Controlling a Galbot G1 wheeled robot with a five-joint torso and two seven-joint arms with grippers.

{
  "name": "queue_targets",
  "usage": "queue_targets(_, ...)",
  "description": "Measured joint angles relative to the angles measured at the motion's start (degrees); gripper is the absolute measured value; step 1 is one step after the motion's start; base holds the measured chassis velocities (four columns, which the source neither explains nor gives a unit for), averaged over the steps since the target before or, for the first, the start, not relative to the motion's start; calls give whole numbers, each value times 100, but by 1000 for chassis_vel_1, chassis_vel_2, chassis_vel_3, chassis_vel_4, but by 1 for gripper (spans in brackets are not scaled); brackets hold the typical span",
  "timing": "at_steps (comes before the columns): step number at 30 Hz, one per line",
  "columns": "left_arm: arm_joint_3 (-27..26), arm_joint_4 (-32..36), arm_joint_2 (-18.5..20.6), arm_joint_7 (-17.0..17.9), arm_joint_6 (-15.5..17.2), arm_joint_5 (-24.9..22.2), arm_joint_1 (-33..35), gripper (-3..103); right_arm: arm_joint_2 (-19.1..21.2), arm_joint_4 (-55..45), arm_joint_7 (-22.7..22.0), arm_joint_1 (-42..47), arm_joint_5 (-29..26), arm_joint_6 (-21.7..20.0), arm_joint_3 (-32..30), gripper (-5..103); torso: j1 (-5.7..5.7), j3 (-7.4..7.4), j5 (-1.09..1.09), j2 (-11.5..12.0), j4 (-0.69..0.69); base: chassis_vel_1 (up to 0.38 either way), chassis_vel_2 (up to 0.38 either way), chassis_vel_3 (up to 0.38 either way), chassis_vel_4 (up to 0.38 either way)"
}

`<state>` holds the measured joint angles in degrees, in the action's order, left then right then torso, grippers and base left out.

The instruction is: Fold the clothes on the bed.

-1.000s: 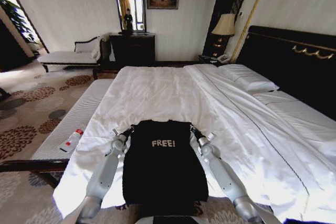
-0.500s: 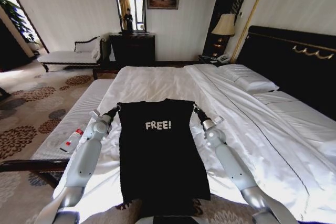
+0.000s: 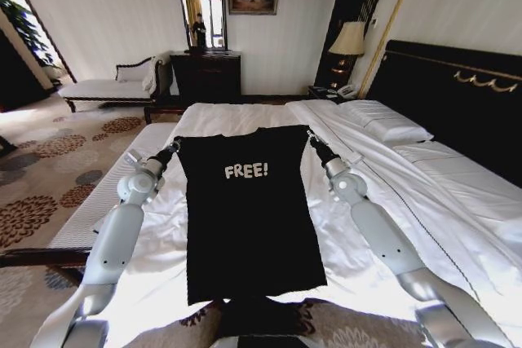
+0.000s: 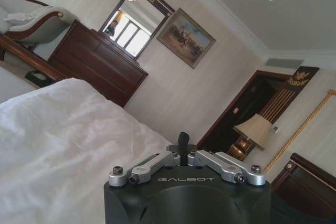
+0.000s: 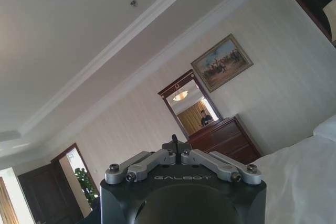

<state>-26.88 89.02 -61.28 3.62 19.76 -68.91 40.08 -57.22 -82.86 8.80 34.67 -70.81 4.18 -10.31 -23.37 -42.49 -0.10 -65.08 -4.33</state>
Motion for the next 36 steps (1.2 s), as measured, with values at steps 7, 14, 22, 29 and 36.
queue_targets(7,-224,783,76,-12,-4,-52,1160,1,149,-744,-112,1259,161,3,-495,0,2,0,-1,0,-1,0,0,0,0)
queue_targets(14,-640,1598,78,-76,-79,-58,2334,1,170,-1757,-381,2719,289,-82,-1243,0,3,1,-1,-1,1,0,0,0,0)
queue_targets(22,-1095,2544,-131,-113,-60,4,3772,1,169,-2487,-477,4253,580,-133,-1759,0,4,2,1,-2,-2,0,0,0,0)
queue_targets(29,-1131,2912,-448,-202,102,1103,5000,1,-112,-2436,-402,5112,1157,69,-1806,0,3,1,-1,-1,1,0,0,0,0)
queue_targets(36,-1037,2803,-654,-256,135,1566,5319,1,-292,-2119,-374,5343,1420,277,-1757,0,3,1,0,-1,-1,0,0,0,0)
